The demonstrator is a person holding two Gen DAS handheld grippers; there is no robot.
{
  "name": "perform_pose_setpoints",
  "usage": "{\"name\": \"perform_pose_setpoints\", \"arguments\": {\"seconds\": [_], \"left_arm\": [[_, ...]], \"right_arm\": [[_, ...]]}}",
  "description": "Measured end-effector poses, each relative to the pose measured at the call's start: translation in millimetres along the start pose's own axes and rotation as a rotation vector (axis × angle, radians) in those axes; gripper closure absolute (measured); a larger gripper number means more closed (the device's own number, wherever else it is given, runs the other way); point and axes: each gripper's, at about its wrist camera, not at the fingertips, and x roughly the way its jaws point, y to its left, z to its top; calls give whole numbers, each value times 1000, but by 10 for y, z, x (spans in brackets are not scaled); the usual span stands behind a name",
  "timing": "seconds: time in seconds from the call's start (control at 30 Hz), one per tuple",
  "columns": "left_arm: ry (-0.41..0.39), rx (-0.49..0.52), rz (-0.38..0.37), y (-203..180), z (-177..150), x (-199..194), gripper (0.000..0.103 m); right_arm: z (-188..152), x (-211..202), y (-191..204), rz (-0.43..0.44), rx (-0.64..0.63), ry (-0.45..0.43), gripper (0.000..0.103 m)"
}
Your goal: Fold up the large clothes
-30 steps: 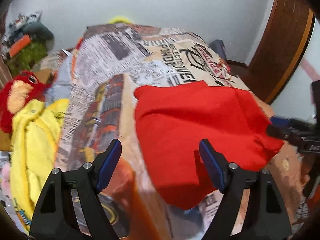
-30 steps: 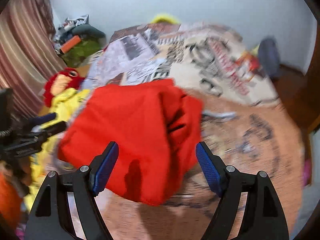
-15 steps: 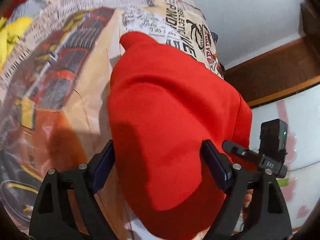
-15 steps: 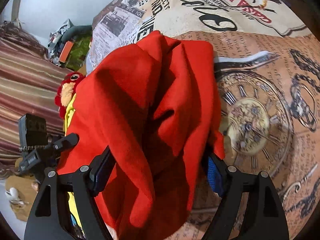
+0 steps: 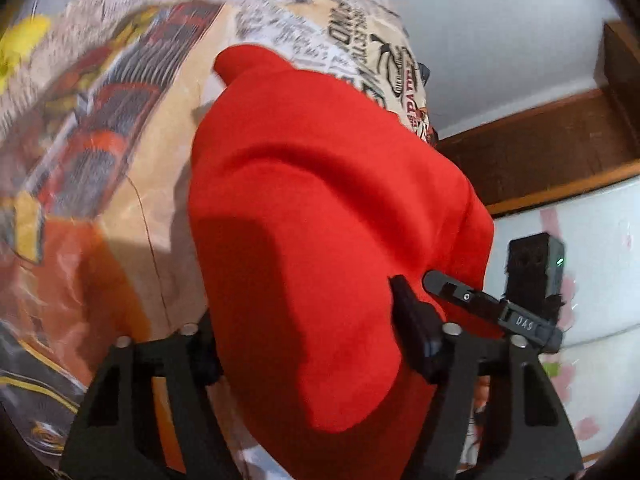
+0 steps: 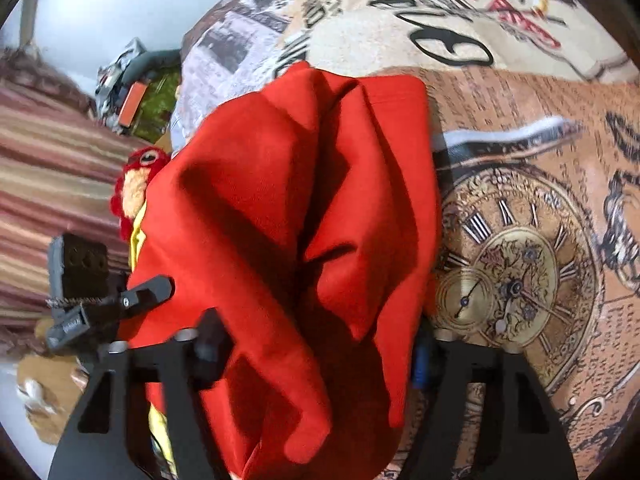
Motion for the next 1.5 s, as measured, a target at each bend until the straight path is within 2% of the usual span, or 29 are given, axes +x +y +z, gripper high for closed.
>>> {"name": "perform_pose_setpoints", "arguments": {"seconds": [0.07,0.17,0.27,0.43,0.73,0.97,1.13,1.23,1.4,1.5], "left_arm": [[-35,27,49,-59,0,-80,42],[-73,42,71,-94,13,-252,49],[-109,57,54,-108,1,-501,53],[-205,132,83,-165,25,-916,56],[-334,201,130,98,462,-1458,57],[-330,146,167,717,841,-1461,57],[-284,124,245,1195,976,-1217,56],[-241,64,289,1550,1020,-1018,56],[-254,-25,220,1916,974,-1017,47],[-257,-3,267,1845,897,-1067,42]], "right_arm": [[-15,-67,47,39,4,0,72],[-2,-167,220,93,-21,-26,87],[36,-186,487,69,-75,-45,87],[143,-117,871,52,-152,-71,87],[626,314,1489,59,-232,-116,87],[838,905,1726,39,-253,-102,87],[885,1483,1718,-20,-246,-48,87],[889,1741,1664,-45,-233,-33,87],[840,1787,1659,-87,-279,-41,85],[774,1733,1671,-117,-301,-28,82]]}}
